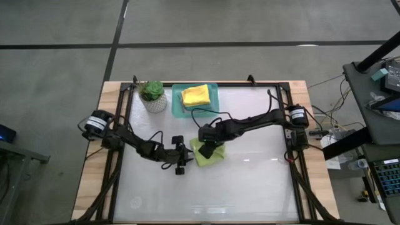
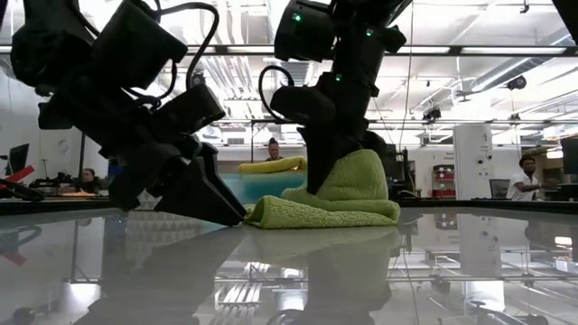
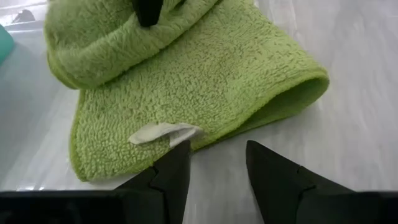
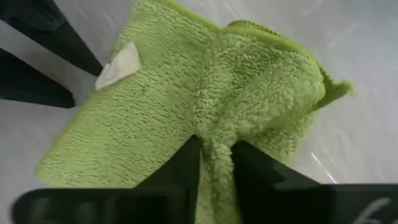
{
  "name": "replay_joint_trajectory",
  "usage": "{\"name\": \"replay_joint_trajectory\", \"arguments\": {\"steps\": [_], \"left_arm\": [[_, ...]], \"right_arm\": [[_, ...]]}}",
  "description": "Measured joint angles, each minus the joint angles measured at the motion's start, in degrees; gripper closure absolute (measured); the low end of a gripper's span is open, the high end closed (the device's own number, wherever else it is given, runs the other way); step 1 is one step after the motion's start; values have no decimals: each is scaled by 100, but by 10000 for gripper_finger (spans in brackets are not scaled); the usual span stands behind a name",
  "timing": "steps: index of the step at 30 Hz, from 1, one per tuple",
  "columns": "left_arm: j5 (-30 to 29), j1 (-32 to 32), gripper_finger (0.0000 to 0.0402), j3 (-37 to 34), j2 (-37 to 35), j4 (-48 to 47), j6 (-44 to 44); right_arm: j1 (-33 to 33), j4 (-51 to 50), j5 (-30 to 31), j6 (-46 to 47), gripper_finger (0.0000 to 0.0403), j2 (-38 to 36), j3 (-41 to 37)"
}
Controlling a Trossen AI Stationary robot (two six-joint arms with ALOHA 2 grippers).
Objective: Fold microfiber towels
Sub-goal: Fold the green microfiber cloth
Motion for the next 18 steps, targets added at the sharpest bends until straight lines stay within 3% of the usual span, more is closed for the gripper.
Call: {"name": "replay_joint_trajectory", "arguments": {"steps": [10,18], "left_arm": [[8,22,259,13,-39,-19,26],[8,25,259,4,-48,-56,-20]], "right_arm": [[176,1020,-64,-84,224,-22,19],[456,1860,-71,-569,208,-48,-67]]}}
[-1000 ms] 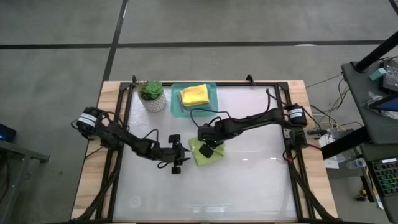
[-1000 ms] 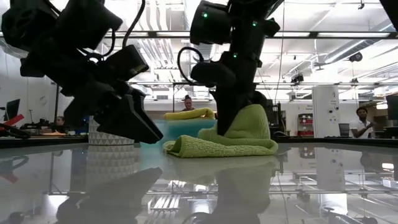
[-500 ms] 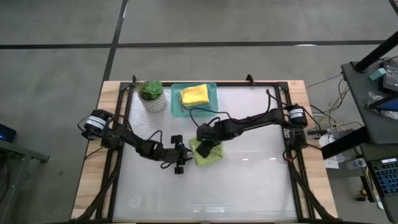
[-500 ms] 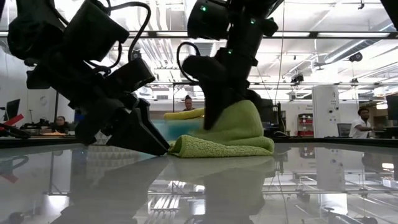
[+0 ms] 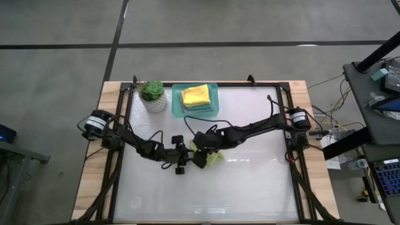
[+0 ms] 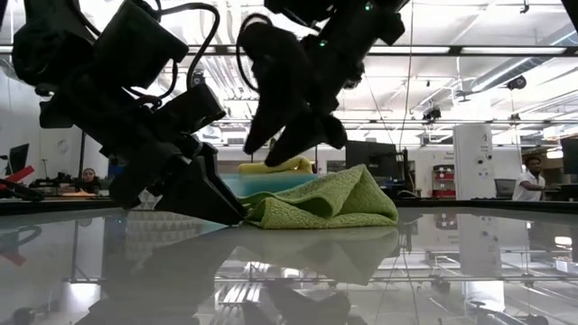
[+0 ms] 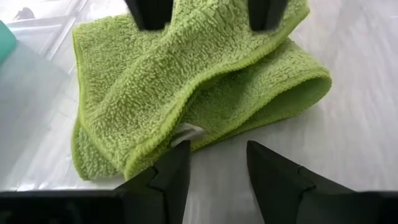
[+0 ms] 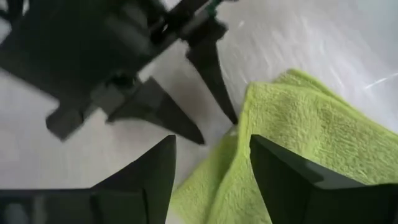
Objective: Fold microfiber towels
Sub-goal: Fold the green microfiber cloth
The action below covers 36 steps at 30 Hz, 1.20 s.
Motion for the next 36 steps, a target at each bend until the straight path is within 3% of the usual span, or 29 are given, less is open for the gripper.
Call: {"name": "replay_joint_trajectory", "arguments": {"steps": [8,13,19,27,36], "left_arm": [[4,-1,259,4,-8,-19,-89],[65,-45,259,9,-128,-78,-251],[72,-134,259,24,-584,-120,-231],[-101,-113,259,32,-909,-361,-97],[-98,-135,259,82,-891,-340,-144]], "right_arm": [[82,-751,28,-1785,209,-372,20],[111,-1823,32,-2706,216,-427,-4],[253,-2388,19,-3033,226,-654,-109],[331,-2151,69,-3119,227,-1074,-636],[329,-736,74,-3132,229,-1544,-1812]]}}
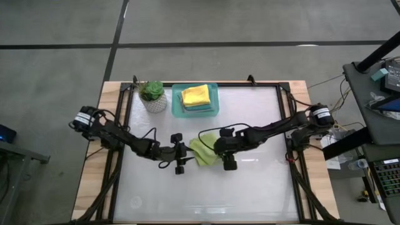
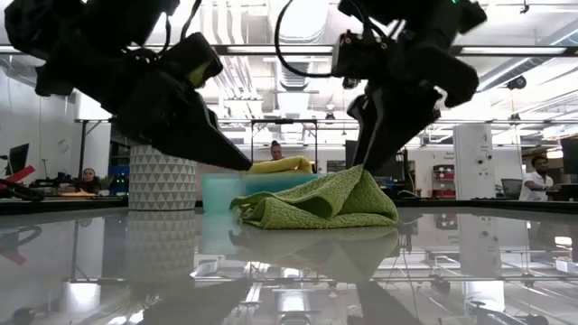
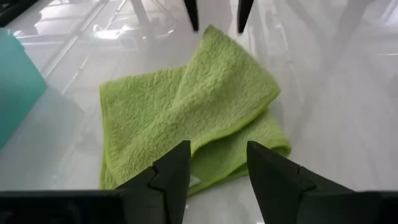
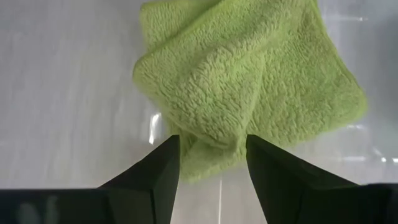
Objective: Fold microfiber towels
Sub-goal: Fold the green microfiber cloth
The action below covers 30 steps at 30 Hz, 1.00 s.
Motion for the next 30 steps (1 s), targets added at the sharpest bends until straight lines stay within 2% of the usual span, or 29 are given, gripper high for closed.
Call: {"name": "replay_joint_trajectory", "arguments": {"steps": [10,19,24,30], "left_arm": [[157,-159,263,224,-5,8,-306],[206,-271,325,847,687,-93,-461],[476,-268,359,1203,1025,-399,-535],[490,-204,393,1225,1198,-421,-799]], "right_arm": [[0,1471,2,5,229,-38,-857],[0,1782,7,-89,229,-21,-1035],[0,1862,5,-90,229,-19,-1140],[0,1890,7,-90,229,-19,-1232]]}}
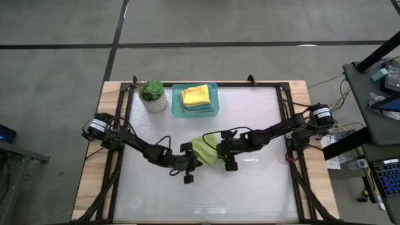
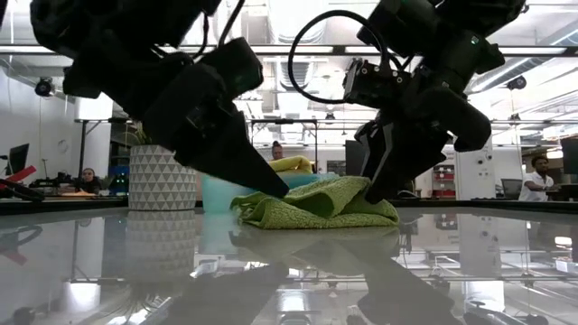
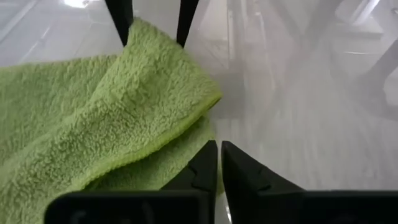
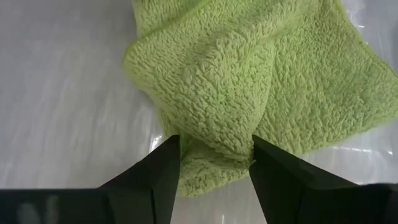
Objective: Fold microfiber towels
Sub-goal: Fold the green microfiber cloth
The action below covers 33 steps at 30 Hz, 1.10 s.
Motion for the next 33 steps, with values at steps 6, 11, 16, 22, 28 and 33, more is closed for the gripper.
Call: {"name": "replay_joint_trajectory", "arguments": {"steps": [6,11,16,22,28,33], "left_arm": [[60,53,400,-13,87,-2,-202],[97,54,401,-85,87,-14,-269],[106,94,401,-87,87,-4,-269],[220,106,401,-94,87,-45,-273],[226,117,402,-94,87,-51,-280],[285,117,402,-96,87,-50,-264]], "right_arm": [[0,87,0,0,235,0,-5],[0,133,-2,-1,277,0,-5],[0,131,-2,-2,328,0,-5],[0,131,-2,0,368,0,-5],[0,84,-4,201,375,-20,-5],[0,89,-4,260,374,-22,-5]]}}
